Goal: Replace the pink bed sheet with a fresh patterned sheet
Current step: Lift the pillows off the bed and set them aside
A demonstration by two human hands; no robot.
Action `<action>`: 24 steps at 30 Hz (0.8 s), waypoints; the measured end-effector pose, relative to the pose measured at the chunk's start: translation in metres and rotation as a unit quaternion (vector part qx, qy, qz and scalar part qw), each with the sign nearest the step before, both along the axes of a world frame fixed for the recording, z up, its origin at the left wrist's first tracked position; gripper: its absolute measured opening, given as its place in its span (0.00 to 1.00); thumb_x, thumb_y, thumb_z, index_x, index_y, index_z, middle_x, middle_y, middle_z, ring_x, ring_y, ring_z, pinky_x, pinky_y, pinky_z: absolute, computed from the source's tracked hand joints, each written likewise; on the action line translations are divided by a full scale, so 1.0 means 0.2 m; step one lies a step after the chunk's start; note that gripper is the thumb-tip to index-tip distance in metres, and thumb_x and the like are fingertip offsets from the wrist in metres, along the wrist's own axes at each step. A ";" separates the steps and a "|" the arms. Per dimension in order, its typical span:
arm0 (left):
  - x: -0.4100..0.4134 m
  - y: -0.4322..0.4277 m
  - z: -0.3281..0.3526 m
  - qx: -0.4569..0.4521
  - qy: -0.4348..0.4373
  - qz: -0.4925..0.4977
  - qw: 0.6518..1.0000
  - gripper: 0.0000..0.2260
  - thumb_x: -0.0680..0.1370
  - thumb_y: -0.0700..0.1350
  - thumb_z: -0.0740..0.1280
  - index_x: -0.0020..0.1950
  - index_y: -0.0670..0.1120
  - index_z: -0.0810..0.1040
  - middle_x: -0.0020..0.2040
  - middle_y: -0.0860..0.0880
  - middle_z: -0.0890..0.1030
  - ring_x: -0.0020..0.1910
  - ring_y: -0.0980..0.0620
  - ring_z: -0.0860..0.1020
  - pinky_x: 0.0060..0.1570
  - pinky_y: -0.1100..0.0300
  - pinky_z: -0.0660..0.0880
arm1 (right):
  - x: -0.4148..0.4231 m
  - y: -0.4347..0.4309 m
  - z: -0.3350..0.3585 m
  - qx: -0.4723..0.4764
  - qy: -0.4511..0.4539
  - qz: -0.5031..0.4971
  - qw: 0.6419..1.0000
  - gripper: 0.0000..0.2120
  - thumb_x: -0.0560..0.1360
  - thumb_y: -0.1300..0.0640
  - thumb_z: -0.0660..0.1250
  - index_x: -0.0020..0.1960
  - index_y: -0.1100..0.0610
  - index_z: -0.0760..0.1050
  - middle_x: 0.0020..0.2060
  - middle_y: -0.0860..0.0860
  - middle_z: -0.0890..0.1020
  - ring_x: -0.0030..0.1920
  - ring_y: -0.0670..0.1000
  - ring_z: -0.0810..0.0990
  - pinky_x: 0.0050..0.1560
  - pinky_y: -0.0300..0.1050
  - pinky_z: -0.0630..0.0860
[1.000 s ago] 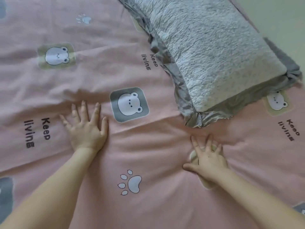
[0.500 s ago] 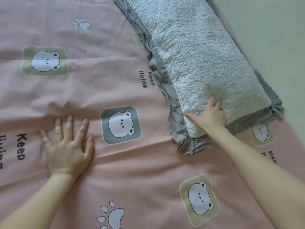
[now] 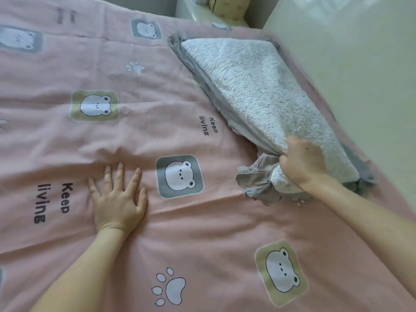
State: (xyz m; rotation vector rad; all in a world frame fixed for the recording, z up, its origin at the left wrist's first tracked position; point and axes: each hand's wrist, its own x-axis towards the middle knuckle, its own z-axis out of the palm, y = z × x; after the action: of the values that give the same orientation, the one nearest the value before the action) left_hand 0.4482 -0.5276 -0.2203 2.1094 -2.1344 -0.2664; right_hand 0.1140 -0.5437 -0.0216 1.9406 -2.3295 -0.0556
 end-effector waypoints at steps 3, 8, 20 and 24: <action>0.05 0.01 0.02 0.059 0.030 -0.014 0.998 0.31 0.73 0.63 0.44 0.75 0.55 0.58 0.77 0.48 0.55 0.77 0.46 0.50 0.69 0.51 0.30 | 0.28 0.40 0.01 0.046 -0.008 0.048 0.998 0.15 0.67 0.66 0.63 0.32 0.55 0.58 0.25 0.49 0.62 0.31 0.58 0.71 0.28 0.45 0.55; 0.17 0.42 0.29 0.150 0.374 0.087 0.911 0.20 0.82 0.50 0.55 0.73 0.43 0.66 0.74 0.45 0.65 0.74 0.48 0.60 0.72 0.53 0.54 | 0.72 1.15 0.09 0.218 -0.073 0.166 0.959 0.21 0.52 0.53 0.68 0.33 0.50 0.55 0.18 0.50 0.69 0.19 0.50 0.70 0.22 0.40 0.39; -0.35 0.76 0.66 0.245 0.388 0.259 0.850 0.32 0.75 0.62 0.62 0.68 0.38 0.67 0.66 0.39 0.74 0.65 0.40 0.72 0.62 0.53 0.69 | -0.20 0.96 -0.16 0.160 -0.366 -0.332 0.854 0.55 0.65 0.33 0.70 0.77 0.60 0.45 0.73 0.59 0.62 0.71 0.60 0.64 0.69 0.55 0.64; -0.44 0.76 0.64 0.196 0.368 0.297 0.859 0.28 0.77 0.61 0.62 0.62 0.37 0.70 0.60 0.39 0.77 0.61 0.39 0.74 0.56 0.52 0.71 | -0.20 0.96 -0.34 0.034 -0.448 -0.305 0.840 0.45 0.61 0.33 0.74 0.67 0.59 0.66 0.63 0.57 0.76 0.60 0.58 0.76 0.61 0.54 0.73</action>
State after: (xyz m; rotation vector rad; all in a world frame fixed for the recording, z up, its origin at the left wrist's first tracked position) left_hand 0.3599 -0.3766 -0.0928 2.2031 -0.9992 -1.2612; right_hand 0.0734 -0.3515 -0.0889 1.2582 -3.4700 0.9192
